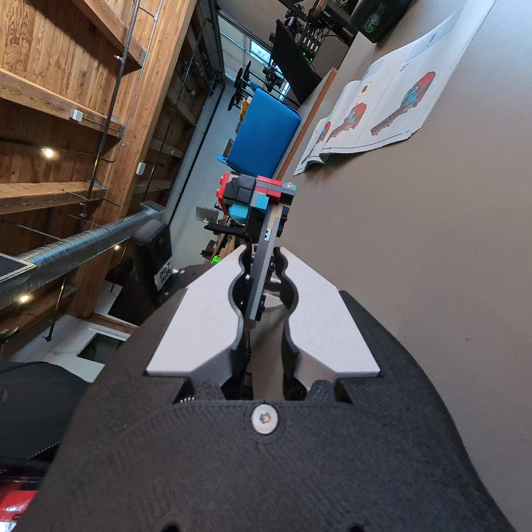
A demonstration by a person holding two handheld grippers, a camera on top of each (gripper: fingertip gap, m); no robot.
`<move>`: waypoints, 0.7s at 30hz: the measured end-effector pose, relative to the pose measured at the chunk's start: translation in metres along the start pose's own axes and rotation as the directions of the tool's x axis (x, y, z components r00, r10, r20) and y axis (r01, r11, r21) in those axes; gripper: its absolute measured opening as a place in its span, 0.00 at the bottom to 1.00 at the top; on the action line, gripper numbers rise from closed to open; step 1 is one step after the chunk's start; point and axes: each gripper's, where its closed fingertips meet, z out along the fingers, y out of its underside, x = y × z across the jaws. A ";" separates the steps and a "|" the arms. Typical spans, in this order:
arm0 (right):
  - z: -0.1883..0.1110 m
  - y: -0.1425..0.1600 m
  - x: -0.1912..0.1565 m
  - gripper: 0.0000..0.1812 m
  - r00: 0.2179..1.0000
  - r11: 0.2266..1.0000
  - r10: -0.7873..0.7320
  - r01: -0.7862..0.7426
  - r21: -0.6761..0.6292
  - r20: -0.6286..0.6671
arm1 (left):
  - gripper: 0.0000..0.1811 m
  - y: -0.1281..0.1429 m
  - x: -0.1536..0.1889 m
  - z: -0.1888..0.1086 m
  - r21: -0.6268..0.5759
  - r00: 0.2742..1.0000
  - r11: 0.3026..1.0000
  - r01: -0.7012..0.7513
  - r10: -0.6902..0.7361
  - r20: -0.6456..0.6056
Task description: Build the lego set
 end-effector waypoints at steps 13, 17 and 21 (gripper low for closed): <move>-0.001 -0.001 0.000 0.07 1.000 1.000 0.011 -0.011 0.008 0.009 | 0.07 -0.036 0.022 -0.024 0.135 0.973 0.990 -0.045 0.074 -0.219; -0.002 -0.002 0.000 0.07 1.000 1.000 0.020 -0.020 0.013 0.013 | 0.09 -0.051 0.023 -0.038 0.208 0.955 0.977 0.047 0.017 -0.297; -0.002 -0.002 0.000 0.08 1.000 1.000 0.022 -0.022 0.014 0.015 | 0.11 -0.045 0.016 -0.039 0.183 0.959 0.980 0.075 -0.020 -0.283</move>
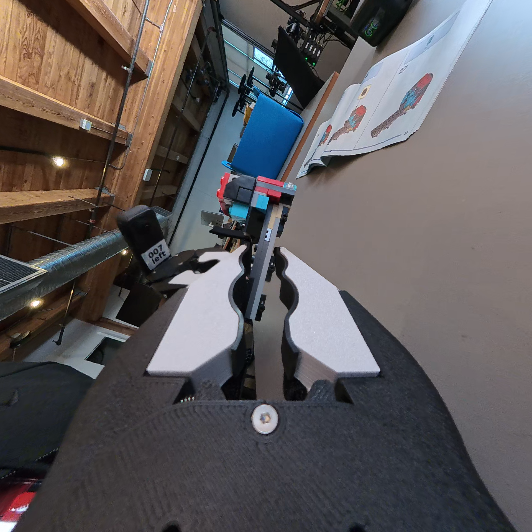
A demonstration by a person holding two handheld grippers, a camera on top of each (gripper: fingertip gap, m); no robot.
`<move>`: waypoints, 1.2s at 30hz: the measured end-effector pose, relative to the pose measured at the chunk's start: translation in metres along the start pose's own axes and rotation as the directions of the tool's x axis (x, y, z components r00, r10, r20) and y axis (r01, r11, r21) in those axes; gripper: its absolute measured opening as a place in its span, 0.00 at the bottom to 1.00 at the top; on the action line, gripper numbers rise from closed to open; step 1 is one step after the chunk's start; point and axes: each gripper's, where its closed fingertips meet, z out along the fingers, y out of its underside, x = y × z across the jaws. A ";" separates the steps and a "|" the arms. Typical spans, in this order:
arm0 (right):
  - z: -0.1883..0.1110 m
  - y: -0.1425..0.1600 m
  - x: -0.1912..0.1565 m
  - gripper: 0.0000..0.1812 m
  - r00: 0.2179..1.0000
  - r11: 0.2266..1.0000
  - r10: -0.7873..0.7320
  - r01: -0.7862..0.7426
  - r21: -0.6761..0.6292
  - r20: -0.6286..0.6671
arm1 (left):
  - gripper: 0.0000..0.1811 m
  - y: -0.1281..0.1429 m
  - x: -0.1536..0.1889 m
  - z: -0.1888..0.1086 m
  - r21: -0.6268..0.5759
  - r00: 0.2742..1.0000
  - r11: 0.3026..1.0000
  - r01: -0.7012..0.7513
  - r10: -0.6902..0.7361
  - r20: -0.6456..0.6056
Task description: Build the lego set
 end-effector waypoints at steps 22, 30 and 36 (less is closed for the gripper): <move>0.000 0.001 -0.001 0.07 1.000 1.000 0.004 -0.004 -0.008 0.008 | 0.15 0.031 -0.030 0.043 -0.160 0.979 0.966 -0.202 0.192 -0.075; 0.000 0.002 -0.001 0.07 1.000 1.000 0.004 -0.004 -0.010 0.008 | 0.16 0.034 -0.027 0.043 -0.159 0.959 0.946 -0.281 0.281 -0.026; 0.000 0.002 -0.001 0.07 1.000 1.000 -0.001 0.001 -0.011 0.005 | 0.16 0.038 -0.023 0.042 -0.159 0.938 0.926 -0.342 0.347 0.007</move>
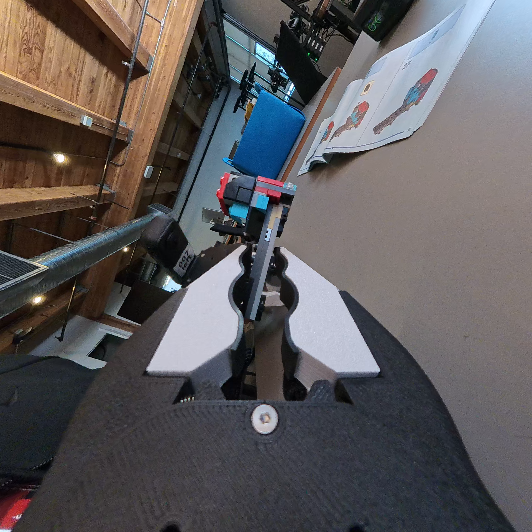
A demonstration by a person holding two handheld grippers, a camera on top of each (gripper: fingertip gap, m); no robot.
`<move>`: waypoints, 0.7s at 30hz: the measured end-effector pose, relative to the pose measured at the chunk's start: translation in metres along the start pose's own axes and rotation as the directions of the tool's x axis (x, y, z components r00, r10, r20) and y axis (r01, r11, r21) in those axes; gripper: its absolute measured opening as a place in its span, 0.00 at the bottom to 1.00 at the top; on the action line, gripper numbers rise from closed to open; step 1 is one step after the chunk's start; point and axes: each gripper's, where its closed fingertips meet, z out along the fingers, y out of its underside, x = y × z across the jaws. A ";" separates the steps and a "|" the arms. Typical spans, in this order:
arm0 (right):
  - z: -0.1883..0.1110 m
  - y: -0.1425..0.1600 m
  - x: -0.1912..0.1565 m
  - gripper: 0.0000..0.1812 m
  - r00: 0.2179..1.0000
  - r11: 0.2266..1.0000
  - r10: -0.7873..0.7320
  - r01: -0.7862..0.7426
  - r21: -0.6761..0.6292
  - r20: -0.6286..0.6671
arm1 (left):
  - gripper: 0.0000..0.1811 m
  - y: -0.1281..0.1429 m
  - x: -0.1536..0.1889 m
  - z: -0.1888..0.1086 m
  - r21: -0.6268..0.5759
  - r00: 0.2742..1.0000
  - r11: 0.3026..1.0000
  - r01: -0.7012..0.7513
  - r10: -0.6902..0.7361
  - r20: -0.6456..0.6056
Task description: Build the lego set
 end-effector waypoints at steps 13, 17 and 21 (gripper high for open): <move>0.000 0.000 0.000 0.07 1.000 1.000 -0.002 0.002 0.001 0.000 | 0.16 0.001 0.003 -0.002 -0.005 1.000 1.000 0.022 -0.022 0.002; -0.001 0.000 0.000 0.08 1.000 1.000 0.001 -0.001 0.003 0.000 | 0.16 -0.009 -0.008 -0.011 0.037 0.998 0.997 0.063 -0.064 0.014; -0.001 -0.001 0.000 0.08 1.000 1.000 0.003 -0.003 0.003 0.002 | 0.16 -0.016 -0.035 -0.016 0.067 0.989 0.990 0.126 -0.130 0.065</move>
